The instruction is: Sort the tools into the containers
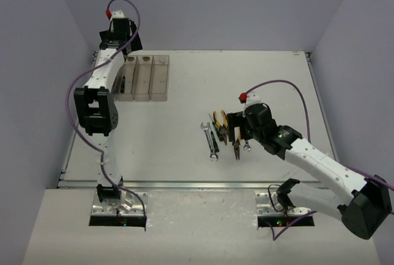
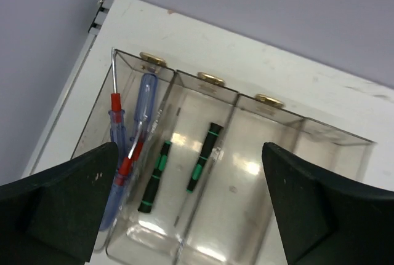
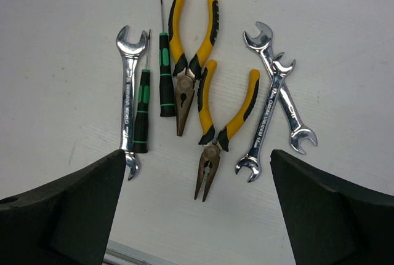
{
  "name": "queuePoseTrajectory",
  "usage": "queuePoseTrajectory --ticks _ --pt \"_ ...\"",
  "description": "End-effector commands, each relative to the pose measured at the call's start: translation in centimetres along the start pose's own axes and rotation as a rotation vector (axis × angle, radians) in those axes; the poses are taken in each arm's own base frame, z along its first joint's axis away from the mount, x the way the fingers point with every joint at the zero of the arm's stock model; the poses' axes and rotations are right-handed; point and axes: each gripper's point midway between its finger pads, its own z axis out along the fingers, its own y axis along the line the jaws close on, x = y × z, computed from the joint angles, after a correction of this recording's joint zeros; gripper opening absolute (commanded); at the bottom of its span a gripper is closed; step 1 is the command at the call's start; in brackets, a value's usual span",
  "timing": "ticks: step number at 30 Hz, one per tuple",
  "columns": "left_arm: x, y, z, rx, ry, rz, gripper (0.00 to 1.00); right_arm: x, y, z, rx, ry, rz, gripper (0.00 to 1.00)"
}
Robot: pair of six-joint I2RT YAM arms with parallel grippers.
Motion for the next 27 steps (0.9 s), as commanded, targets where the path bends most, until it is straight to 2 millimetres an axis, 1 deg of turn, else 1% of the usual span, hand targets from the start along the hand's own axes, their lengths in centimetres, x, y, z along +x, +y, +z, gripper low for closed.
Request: queuePoseTrajectory --ticks 1,2,3,4,5,6,7,8,10,12,13,14,15,16,17,18,19,22,27 --pt "-8.9 -2.1 -17.0 0.225 -0.102 -0.197 1.00 -0.3 0.4 0.8 -0.006 0.009 0.004 0.99" --pt "-7.0 -2.4 -19.6 0.288 -0.078 -0.205 1.00 0.0 0.5 1.0 -0.003 0.021 -0.002 0.99" --pt "-3.0 -2.8 -21.2 0.341 -0.023 -0.189 1.00 0.2 0.5 1.3 0.000 0.033 -0.007 0.99" --pt "-2.3 -3.1 -23.9 0.400 -0.071 -0.200 1.00 0.4 0.4 1.6 0.006 0.047 -0.013 0.99" --pt "-0.9 -3.1 -26.4 0.451 -0.102 -0.203 1.00 0.6 0.3 1.9 0.016 0.064 -0.018 0.97" --pt "1.3 -2.6 -28.8 0.488 -0.111 -0.193 1.00 1.0 0.2 2.3 0.031 0.084 -0.023 0.94" --pt "3.0 -1.9 -31.1 0.529 -0.135 -0.192 1.00 1.2 0.0 2.7 0.045 0.104 -0.026 0.92" --pt "3.4 -0.7 -33.5 0.569 -0.185 -0.210 1.00 1.5 0.0 3.0 0.056 0.123 -0.025 0.87" --pt "7.8 0.7 -32.8 0.546 -0.150 -0.192 1.00 2.2 0.3 4.0 0.058 0.181 -0.037 0.66" --pt "9.6 2.3 -33.9 0.555 -0.185 -0.178 1.00 2.4 1.1 4.9 0.042 0.228 -0.029 0.53" --pt "10.6 2.5 -33.8 0.555 -0.169 -0.163 1.00 2.9 1.5 5.2 0.030 0.256 -0.025 0.49" --pt "11.7 2.8 -33.8 0.551 -0.146 -0.146 1.00 2.7 2.2 5.8 0.010 0.273 -0.018 0.45" --pt "12.9 3.0 -33.7 0.552 -0.118 -0.125 1.00 3.2 2.8 6.6 -0.005 0.303 -0.014 0.42" --pt "13.6 3.0 -33.5 0.551 -0.106 -0.111 1.00 3.8 2.9 7.2 -0.002 0.329 -0.018 0.40" --pt "13.8 3.3 -33.5 0.542 -0.114 -0.114 1.00 3.3 3.2 7.8 -0.005 0.327 -0.022 0.38" --pt "14.5 3.5 -33.1 0.535 -0.108 -0.121 1.00 3.2 3.5 8.4 -0.016 0.324 -0.034 0.37" --pt "14.1 3.0 -34.0 0.584 -0.130 -0.119 1.00 3.4 3.8 9.3 -0.018 0.344 -0.041 0.37" --pt "13.5 3.2 -35.1 0.622 -0.180 -0.134 1.00 3.9 4.3 10.8 -0.004 0.406 -0.065 0.34" --pt "13.2 3.0 -36.1 0.664 -0.209 -0.142 1.00 4.3 5.0 12.2 0.027 0.450 -0.098 0.33"
